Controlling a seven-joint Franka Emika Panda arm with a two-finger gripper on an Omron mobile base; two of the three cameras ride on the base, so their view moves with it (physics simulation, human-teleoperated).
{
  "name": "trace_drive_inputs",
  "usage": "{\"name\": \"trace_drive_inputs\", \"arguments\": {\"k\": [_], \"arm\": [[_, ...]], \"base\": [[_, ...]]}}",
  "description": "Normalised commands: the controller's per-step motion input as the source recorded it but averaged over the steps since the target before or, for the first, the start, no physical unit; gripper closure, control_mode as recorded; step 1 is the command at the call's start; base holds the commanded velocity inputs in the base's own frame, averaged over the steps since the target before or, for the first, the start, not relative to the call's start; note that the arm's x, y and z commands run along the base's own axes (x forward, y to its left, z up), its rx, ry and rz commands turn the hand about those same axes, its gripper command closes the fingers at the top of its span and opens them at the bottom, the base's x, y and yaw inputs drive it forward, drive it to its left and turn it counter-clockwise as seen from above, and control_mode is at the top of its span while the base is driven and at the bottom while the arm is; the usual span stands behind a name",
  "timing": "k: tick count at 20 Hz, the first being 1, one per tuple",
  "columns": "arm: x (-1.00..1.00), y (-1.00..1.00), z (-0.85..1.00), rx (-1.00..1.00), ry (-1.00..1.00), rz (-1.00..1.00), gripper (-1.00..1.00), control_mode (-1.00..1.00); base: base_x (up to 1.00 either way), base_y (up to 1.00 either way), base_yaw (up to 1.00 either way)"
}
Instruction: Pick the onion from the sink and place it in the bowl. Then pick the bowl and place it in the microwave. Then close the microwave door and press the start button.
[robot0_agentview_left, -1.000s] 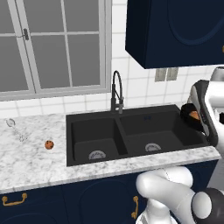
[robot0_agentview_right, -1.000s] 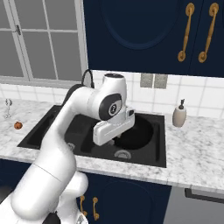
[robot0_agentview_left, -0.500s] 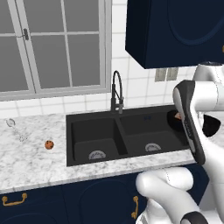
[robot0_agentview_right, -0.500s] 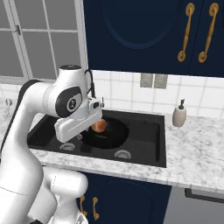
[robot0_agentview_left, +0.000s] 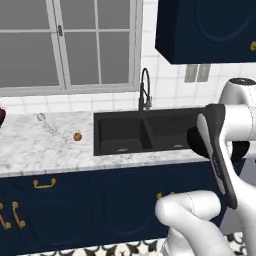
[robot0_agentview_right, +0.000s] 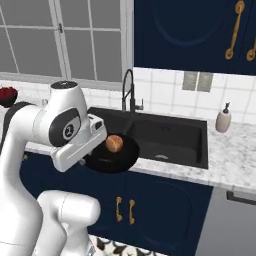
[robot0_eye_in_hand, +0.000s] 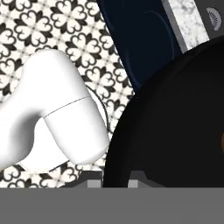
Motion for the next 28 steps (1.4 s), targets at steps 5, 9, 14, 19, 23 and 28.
{"name": "trace_drive_inputs", "arguments": {"k": [5,9,14,19,23,28], "arm": [[0.00,0.00,0.00,0.00,0.00,0.00,1.00,1.00],[0.00,0.00,0.00,0.00,0.00,0.00,1.00,1.00],[0.00,0.00,0.00,0.00,0.00,0.00,1.00,1.00],[0.00,0.00,0.00,0.00,0.00,0.00,1.00,1.00],[0.00,0.00,0.00,0.00,0.00,0.00,1.00,1.00],[0.00,0.00,0.00,0.00,0.00,0.00,1.00,1.00]], "base": [[-0.41,-0.19,0.05],[-0.03,-0.13,-0.70],[0.00,0.00,-0.97],[0.00,0.00,-0.97],[0.00,0.00,-0.94],[0.00,0.00,-0.91]]}}
